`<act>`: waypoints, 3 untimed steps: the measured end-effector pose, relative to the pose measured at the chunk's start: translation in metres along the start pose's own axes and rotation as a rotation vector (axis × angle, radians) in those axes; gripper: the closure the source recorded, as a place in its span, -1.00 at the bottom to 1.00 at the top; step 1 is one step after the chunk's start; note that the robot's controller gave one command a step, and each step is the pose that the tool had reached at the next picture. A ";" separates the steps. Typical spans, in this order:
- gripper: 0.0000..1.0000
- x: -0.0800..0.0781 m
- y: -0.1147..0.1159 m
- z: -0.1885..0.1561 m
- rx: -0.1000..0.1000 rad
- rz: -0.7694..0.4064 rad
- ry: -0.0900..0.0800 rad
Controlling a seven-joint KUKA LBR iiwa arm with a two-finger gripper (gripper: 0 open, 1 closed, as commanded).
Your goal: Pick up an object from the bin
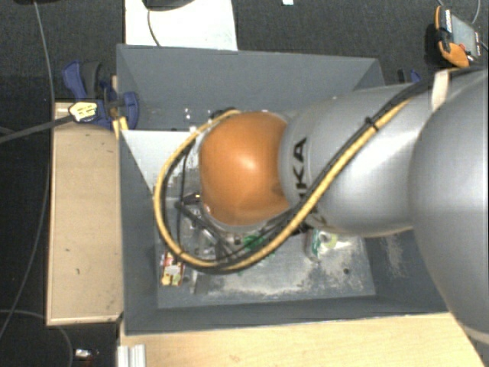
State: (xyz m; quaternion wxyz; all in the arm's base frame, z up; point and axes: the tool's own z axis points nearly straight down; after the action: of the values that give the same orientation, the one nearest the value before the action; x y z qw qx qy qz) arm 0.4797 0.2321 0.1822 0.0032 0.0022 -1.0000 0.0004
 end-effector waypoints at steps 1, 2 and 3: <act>-1.00 -0.002 -0.001 -0.004 -0.002 0.008 -0.007; -1.00 -0.039 0.022 0.115 0.001 -0.066 0.001; -1.00 -0.049 0.023 0.057 -0.004 -0.363 -0.018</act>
Offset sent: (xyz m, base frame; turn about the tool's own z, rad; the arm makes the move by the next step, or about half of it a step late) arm 0.0397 0.0229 -0.1122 -0.0689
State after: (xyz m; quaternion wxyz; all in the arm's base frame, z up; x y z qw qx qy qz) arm 0.5278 0.2556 0.1249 -0.0059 0.1826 -0.9832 -0.0024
